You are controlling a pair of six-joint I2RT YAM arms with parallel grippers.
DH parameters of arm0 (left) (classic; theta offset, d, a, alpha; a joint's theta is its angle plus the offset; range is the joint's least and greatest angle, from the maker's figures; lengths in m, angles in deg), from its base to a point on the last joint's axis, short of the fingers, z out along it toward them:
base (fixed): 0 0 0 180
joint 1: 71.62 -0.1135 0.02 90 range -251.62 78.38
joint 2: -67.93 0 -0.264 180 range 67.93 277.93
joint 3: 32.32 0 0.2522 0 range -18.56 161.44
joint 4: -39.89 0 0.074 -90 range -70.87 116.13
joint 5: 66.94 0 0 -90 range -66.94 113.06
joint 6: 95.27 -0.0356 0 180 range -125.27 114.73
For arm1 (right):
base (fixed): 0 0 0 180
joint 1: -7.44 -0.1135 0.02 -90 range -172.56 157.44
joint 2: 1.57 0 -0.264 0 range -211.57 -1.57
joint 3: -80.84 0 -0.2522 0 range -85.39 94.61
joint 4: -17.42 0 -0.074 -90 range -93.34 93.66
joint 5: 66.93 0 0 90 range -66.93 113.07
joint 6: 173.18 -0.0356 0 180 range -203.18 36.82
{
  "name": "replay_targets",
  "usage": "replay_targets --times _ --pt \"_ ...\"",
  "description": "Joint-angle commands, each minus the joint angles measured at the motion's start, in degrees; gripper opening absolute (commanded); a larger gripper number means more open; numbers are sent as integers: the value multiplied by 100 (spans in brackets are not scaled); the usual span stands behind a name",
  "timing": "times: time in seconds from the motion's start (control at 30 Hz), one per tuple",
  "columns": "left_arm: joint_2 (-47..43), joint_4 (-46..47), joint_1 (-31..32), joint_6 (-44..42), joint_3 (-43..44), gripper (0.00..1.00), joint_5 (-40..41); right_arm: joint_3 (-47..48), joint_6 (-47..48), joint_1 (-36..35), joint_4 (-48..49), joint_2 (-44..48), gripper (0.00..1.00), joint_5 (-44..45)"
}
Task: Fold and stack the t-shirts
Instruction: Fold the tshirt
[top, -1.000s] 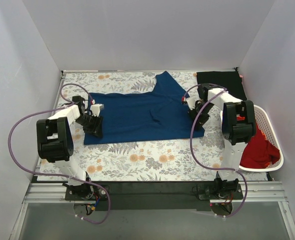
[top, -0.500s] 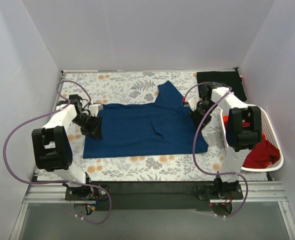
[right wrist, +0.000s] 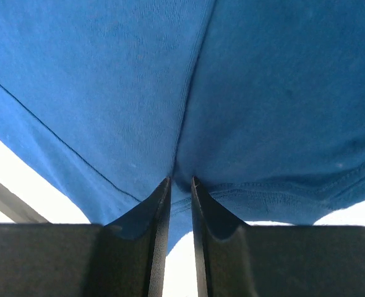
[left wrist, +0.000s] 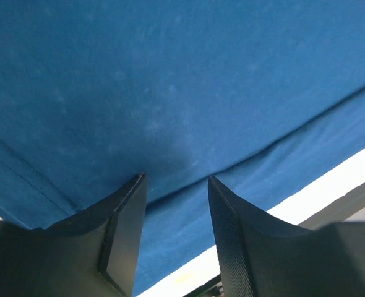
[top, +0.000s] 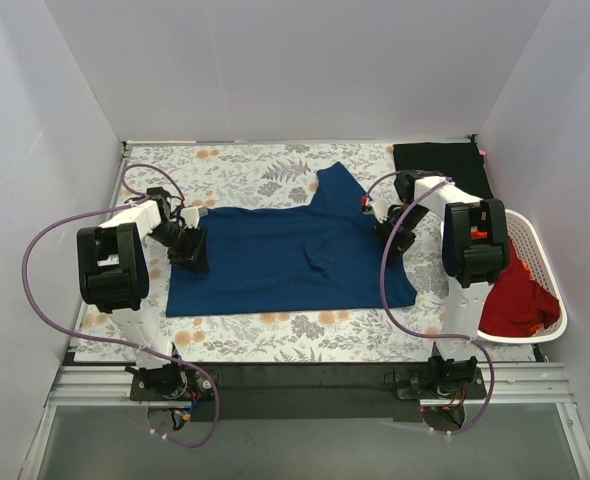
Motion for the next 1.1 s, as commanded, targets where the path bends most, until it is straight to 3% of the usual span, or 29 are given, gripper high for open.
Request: replay_targets --times 0.0,0.1,0.3,0.37,0.53,0.83,1.07 --pt "-68 153 -40 2 -136 43 237 -527 45 -25 95 305 26 57" --pt "-112 -13 -48 -34 170 43 19 -424 27 -8 34 499 27 -170" --pt "221 -189 -57 300 1742 48 -475 2105 -595 264 -168 -159 39 -734" --pt "441 -155 -83 388 2068 56 -510 2921 -701 308 -169 -546 43 -621" --pt "1072 12 -171 756 3009 57 -457 4032 -991 317 6 -1380 49 -278" --pt "1558 145 -224 995 3537 58 -352 4245 -1291 309 754 -1865 58 -303" --pt "1733 224 -338 1091 3440 59 -194 3955 -1335 115 991 -2032 55 -330"
